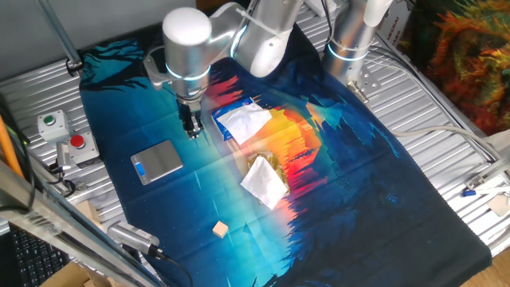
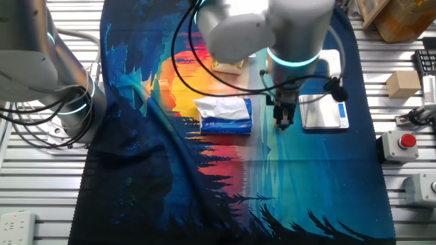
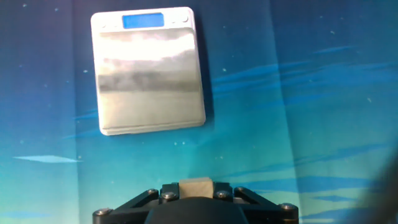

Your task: Remove the object from the scale

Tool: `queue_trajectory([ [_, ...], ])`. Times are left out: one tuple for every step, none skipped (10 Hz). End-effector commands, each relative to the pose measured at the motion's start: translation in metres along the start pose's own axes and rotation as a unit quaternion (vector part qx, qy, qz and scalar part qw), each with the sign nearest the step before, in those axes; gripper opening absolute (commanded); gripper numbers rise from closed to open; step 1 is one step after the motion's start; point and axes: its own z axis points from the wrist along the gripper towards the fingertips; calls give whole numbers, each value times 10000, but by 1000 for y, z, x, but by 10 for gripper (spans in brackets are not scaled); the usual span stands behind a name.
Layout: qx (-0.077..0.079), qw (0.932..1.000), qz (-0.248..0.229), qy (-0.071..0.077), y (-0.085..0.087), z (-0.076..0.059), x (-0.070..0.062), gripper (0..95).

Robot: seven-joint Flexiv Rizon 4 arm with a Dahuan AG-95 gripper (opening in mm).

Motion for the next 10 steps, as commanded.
queue_trajectory([
  [1,9999,-53,92,1,-1,-1,950],
  [1,9999,-45,90,1,-1,-1,950],
  [2,9999,-65,85,1,-1,-1,950],
  [17,9999,-142,88,1,-2,-1,950],
  [74,9995,-281,103,1,-2,-1,950],
  [107,9992,-373,133,1,-2,-1,950],
  [103,9990,-418,136,1,-2,-1,950],
  [80,9987,-472,170,1,-2,-1,950],
  [49,9986,-471,246,1,-2,-1,950],
  [7,9984,-453,337,1,-2,-1,950],
])
